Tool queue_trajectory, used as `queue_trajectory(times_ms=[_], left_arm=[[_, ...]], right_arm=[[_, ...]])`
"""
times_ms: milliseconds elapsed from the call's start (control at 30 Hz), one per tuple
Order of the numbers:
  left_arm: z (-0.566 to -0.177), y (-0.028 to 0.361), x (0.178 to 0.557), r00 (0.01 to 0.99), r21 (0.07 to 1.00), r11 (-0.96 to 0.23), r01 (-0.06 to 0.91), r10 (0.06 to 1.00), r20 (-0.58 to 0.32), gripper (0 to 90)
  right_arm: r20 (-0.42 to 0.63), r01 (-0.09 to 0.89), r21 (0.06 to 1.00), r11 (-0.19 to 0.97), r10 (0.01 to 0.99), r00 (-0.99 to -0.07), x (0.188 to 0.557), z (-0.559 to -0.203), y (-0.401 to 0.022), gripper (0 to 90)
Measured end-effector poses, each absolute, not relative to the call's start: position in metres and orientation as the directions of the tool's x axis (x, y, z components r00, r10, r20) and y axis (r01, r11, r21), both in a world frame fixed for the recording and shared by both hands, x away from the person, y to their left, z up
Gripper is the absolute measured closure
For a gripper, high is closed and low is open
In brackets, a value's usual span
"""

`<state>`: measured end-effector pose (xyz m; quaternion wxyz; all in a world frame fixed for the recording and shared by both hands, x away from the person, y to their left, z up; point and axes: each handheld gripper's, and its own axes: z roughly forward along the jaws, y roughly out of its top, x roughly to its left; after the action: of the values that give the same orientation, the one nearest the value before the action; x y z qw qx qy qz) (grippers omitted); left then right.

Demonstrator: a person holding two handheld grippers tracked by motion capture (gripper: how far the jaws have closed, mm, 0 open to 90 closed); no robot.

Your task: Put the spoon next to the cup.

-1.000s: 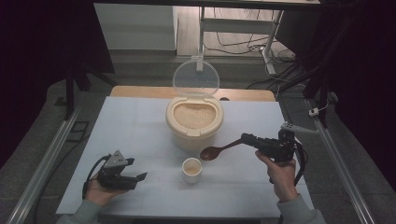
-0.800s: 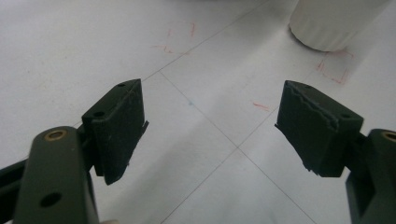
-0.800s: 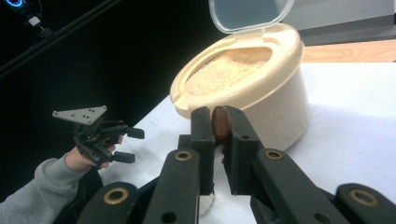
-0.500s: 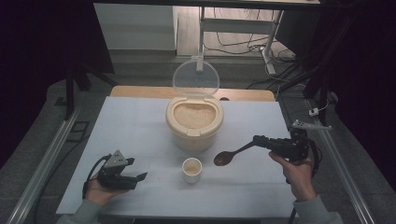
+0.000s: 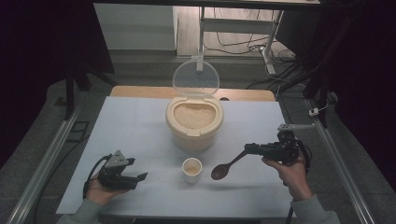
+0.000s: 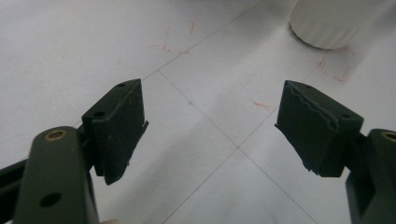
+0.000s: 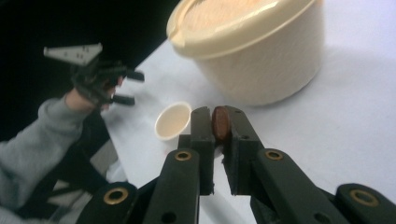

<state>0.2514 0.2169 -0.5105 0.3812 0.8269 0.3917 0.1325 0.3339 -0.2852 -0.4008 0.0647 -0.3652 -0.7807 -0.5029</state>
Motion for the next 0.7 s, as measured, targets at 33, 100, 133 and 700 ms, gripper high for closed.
queue_trajectory(times_ms=[33, 100, 133, 700], left_arm=[[-0.510, 0.217, 0.252, 0.659, 0.734, -0.404, 0.546, 0.748, -0.079, 22.9], [-0.511, 0.216, 0.252, 0.660, 0.734, -0.404, 0.546, 0.748, -0.079, 22.9], [-0.511, 0.216, 0.252, 0.660, 0.733, -0.406, 0.546, 0.747, -0.078, 22.9], [-0.511, 0.216, 0.252, 0.663, 0.731, -0.411, 0.546, 0.744, -0.077, 23.0]], right_arm=[[0.466, 0.635, 0.732, 0.246, 0.500, -0.730, 0.334, -0.401, -0.283, 82.7], [0.465, 0.636, 0.719, 0.278, 0.488, -0.739, 0.334, -0.402, -0.278, 82.7], [0.467, 0.640, 0.710, 0.294, 0.484, -0.740, 0.335, -0.403, -0.276, 82.7], [0.464, 0.651, 0.599, 0.466, 0.461, -0.756, 0.352, -0.420, -0.232, 82.5]])
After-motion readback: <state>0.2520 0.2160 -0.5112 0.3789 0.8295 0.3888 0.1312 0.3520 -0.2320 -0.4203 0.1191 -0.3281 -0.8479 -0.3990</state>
